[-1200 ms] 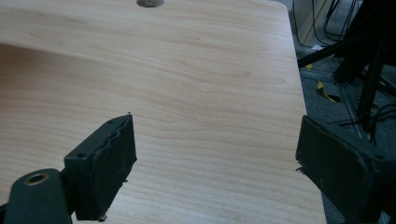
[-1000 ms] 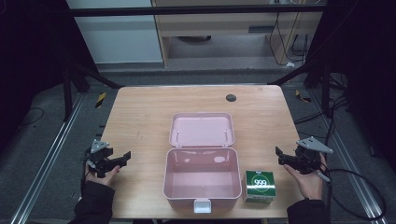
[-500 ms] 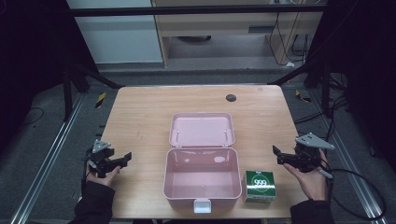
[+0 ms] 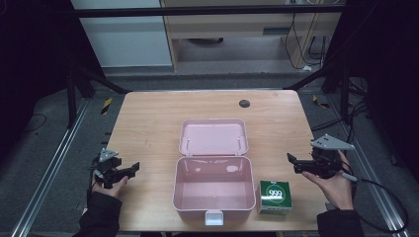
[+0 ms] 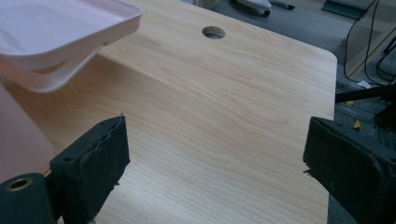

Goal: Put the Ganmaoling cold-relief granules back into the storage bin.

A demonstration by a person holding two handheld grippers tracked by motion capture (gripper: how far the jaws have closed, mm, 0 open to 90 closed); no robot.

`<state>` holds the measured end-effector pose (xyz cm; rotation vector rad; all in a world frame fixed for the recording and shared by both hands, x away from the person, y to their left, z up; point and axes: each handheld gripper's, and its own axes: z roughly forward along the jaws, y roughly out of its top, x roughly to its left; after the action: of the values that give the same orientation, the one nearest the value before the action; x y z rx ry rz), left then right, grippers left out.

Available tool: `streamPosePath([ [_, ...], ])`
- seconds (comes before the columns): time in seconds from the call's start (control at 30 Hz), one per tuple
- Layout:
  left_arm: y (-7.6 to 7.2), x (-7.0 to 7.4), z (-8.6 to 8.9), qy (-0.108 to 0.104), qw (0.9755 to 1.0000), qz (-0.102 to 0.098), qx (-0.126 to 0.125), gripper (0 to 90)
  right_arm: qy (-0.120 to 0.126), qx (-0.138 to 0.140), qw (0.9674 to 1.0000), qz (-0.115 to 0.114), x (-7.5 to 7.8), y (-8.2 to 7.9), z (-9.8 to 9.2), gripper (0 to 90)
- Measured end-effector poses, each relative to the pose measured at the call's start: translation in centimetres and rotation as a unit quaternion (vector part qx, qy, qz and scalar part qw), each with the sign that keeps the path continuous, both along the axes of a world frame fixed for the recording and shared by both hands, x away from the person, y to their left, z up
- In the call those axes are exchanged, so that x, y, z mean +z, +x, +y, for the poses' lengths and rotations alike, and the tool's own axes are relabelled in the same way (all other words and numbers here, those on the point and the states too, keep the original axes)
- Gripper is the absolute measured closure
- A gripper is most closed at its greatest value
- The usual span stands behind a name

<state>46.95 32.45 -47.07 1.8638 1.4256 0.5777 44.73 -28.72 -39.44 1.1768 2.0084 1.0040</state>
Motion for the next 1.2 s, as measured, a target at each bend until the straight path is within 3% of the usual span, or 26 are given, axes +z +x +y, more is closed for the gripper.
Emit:
streamPosePath([
  [0.23, 0.0, -0.1, -0.1, 0.001, 1.0, 0.002, -0.002, 22.8, -0.023, 0.041, 0.9987, 0.017, 1.4, -0.2, 1.0, 7.0],
  [0.53, 0.0, -0.2, -0.1, 0.008, 0.9999, 0.006, -0.003, 22.8, -0.07, 0.104, 0.9916, 0.033, 3.1, -0.7, 2.6, 6.2],
  [0.77, 0.0, -0.2, -0.2, 0.012, 0.9999, 0.006, -0.005, 22.8, -0.11, 0.154, 0.9803, 0.055, 3.4, -1.0, 3.7, 5.6],
  [0.93, 0.0, -0.2, -0.2, 0.013, 0.9999, 0.006, -0.005, 23.0, -0.125, 0.188, 0.9719, 0.067, 3.5, -1.3, 4.2, 5.5],
  [1.2, 0.0, -0.2, -0.2, 0.015, 0.9998, 0.006, -0.007, 23.2, -0.16, 0.239, 0.9528, 0.097, 3.3, -1.9, 5.2, 5.1],
])
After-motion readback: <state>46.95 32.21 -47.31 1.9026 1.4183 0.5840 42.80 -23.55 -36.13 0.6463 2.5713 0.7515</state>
